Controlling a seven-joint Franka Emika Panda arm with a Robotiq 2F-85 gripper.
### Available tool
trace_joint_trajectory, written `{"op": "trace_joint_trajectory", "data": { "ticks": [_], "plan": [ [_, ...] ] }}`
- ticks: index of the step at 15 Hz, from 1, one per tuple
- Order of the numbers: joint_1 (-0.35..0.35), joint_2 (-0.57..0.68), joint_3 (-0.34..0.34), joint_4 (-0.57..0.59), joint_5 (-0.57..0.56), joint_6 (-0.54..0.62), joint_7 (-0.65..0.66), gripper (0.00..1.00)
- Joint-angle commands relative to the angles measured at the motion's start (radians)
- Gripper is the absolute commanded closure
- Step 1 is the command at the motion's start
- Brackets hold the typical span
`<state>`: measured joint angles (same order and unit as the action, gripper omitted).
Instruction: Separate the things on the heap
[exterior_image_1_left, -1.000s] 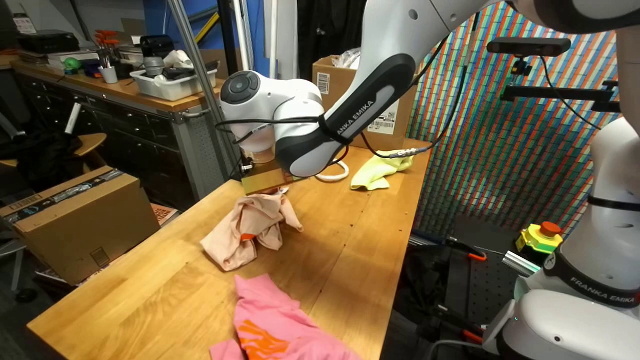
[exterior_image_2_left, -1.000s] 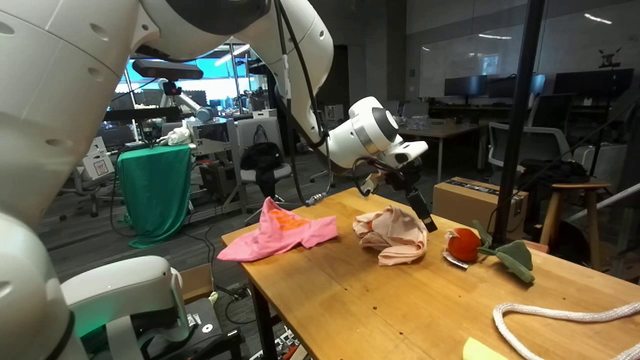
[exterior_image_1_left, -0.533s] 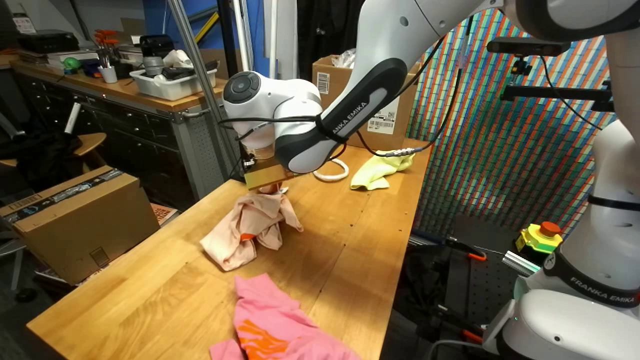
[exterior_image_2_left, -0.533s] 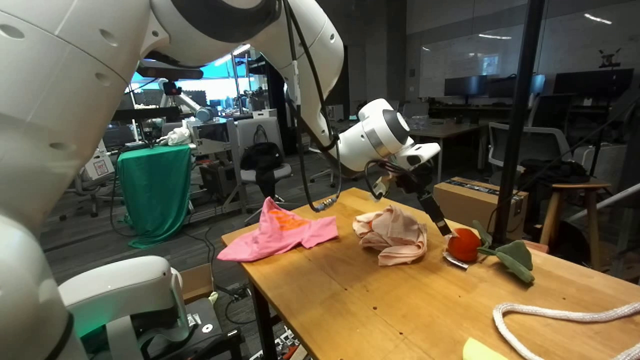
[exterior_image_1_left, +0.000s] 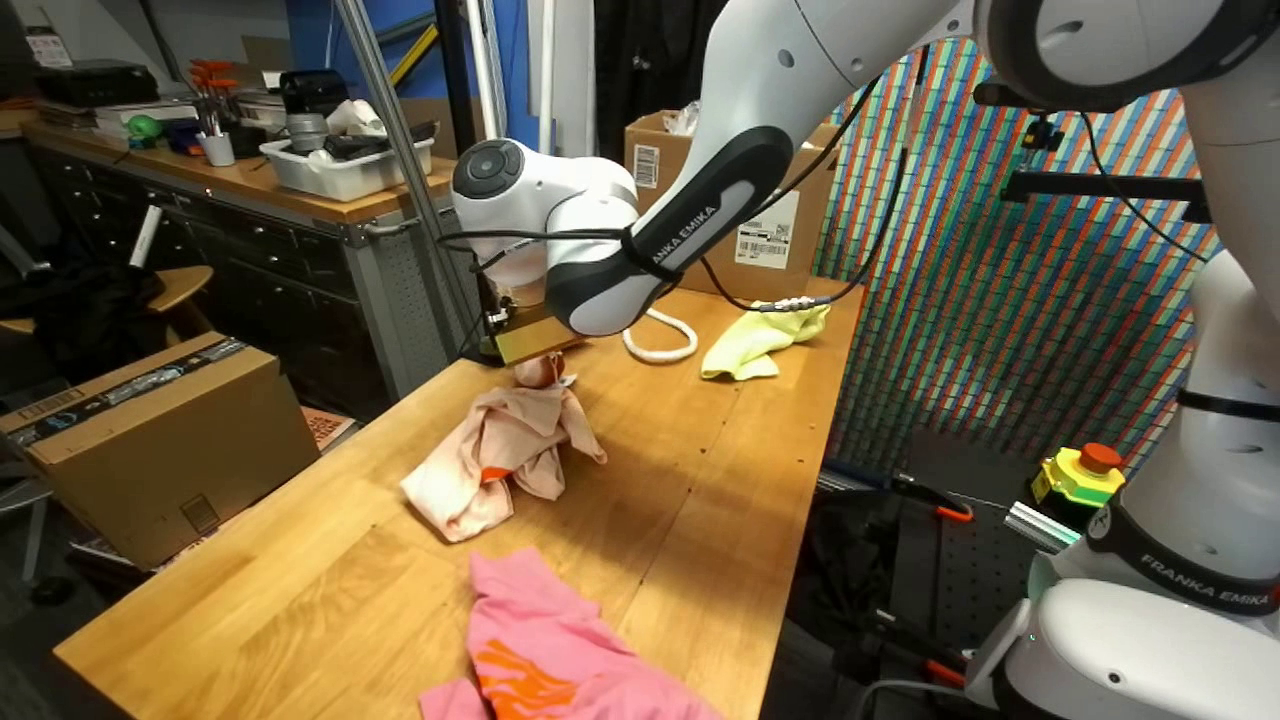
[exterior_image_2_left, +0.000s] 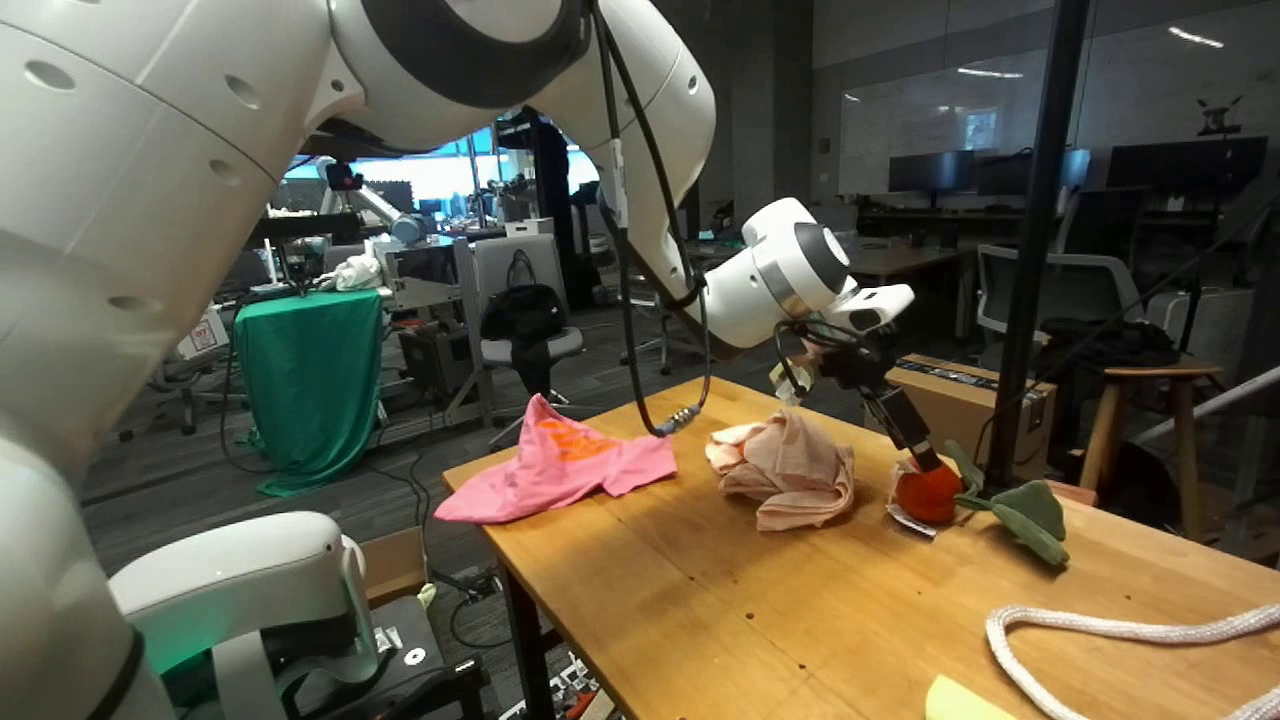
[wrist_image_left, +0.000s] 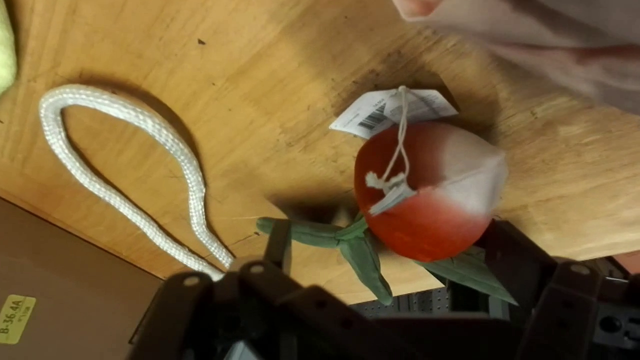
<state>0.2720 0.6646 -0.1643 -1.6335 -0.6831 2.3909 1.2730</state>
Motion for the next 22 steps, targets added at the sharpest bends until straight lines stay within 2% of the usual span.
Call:
{"op": "trace_joint_trajectory", "data": {
  "ticks": [1,6,12,17,22],
  "plan": [
    [-0.041,0.061,0.024,0.108,0.023,0.025,-0.107,0.0],
    [-0.076,0.122,0.044,0.21,0.115,0.029,-0.25,0.0],
    [-0.089,0.187,0.038,0.312,0.284,0.001,-0.42,0.0],
    [-0.082,0.236,0.016,0.371,0.349,-0.023,-0.476,0.0],
    [-0.075,0.275,-0.011,0.41,0.354,-0.044,-0.485,0.0]
  ]
}}
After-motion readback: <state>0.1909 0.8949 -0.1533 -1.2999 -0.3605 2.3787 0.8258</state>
